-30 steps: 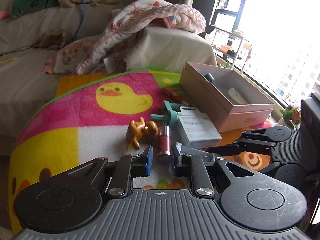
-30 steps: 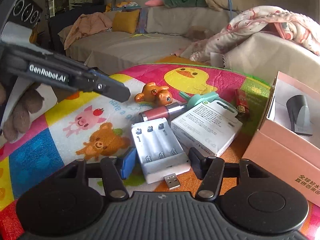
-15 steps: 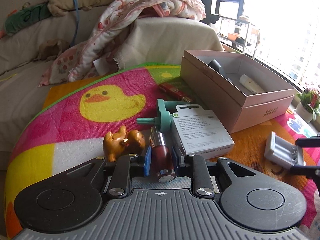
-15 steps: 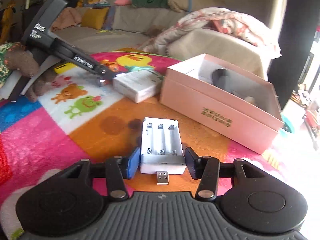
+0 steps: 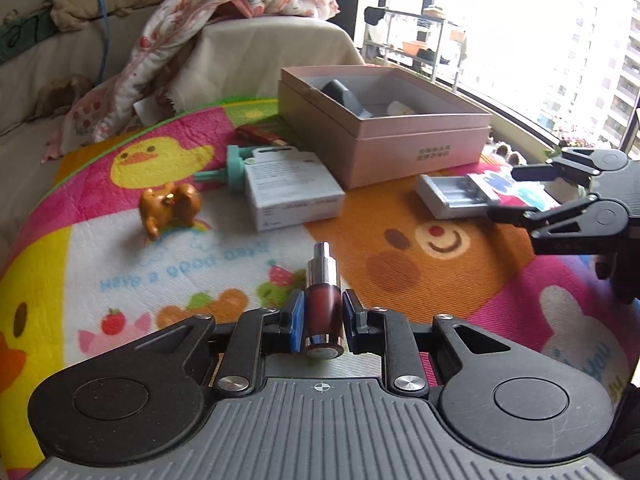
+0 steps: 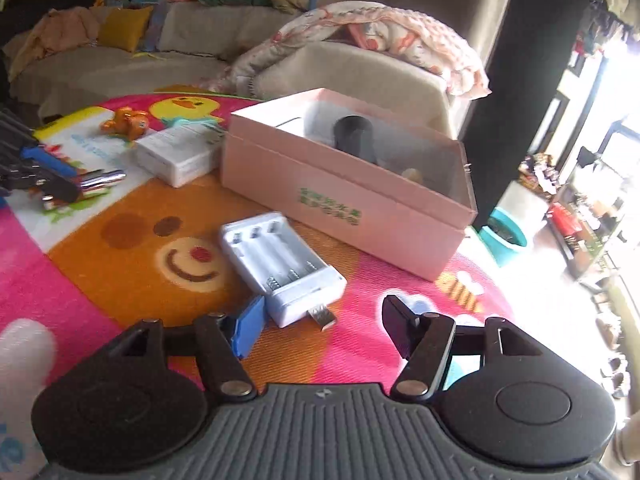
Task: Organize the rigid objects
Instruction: 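Carry the red cylinder and battery charger over the pink box with both tools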
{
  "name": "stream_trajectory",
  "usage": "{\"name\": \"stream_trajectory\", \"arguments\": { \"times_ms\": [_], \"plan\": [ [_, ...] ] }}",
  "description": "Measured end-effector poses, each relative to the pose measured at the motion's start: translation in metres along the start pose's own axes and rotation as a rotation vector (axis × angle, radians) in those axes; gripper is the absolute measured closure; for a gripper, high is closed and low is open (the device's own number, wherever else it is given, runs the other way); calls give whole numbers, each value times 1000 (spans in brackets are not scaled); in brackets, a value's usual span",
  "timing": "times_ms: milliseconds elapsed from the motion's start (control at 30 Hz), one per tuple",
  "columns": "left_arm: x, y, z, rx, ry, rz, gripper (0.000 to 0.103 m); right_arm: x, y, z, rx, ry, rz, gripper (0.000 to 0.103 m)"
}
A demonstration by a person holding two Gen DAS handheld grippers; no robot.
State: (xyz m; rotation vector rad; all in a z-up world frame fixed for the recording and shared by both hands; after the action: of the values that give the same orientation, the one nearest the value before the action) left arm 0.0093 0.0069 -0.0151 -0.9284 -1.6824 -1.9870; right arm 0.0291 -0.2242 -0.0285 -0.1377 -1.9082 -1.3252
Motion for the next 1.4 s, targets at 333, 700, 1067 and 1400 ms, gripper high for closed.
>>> {"name": "stream_trajectory", "arguments": {
  "times_ms": [333, 700, 1067, 1400],
  "plan": [
    [-12, 2, -16, 28, 31, 16, 77, 4, -10, -7, -315, 140, -6, 33],
    [-7, -4, -18, 68, 74, -26, 76, -10, -3, 11, -342, 149, 60, 0],
    [-3, -9, -16, 88, 67, -48, 78, -28, 36, 14, -278, -27, -33, 10],
    [-3, -10, -14, 115, 83, -66, 79, -35, 31, 5, -314, 37, -3, 23]
  ]
}}
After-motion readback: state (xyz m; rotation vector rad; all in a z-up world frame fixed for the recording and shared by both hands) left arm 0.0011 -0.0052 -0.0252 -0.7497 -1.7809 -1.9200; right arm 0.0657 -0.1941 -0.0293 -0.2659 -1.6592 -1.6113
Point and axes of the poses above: each gripper's, at about its wrist camera, not at the fingertips, and x roughly against the way its jaws point, z to its left, y to its top, the point moved 6 cm from there along -x, roughly the way its jaws point, and after that the axes turned 12 degrees about y, right-handed, at the moved point
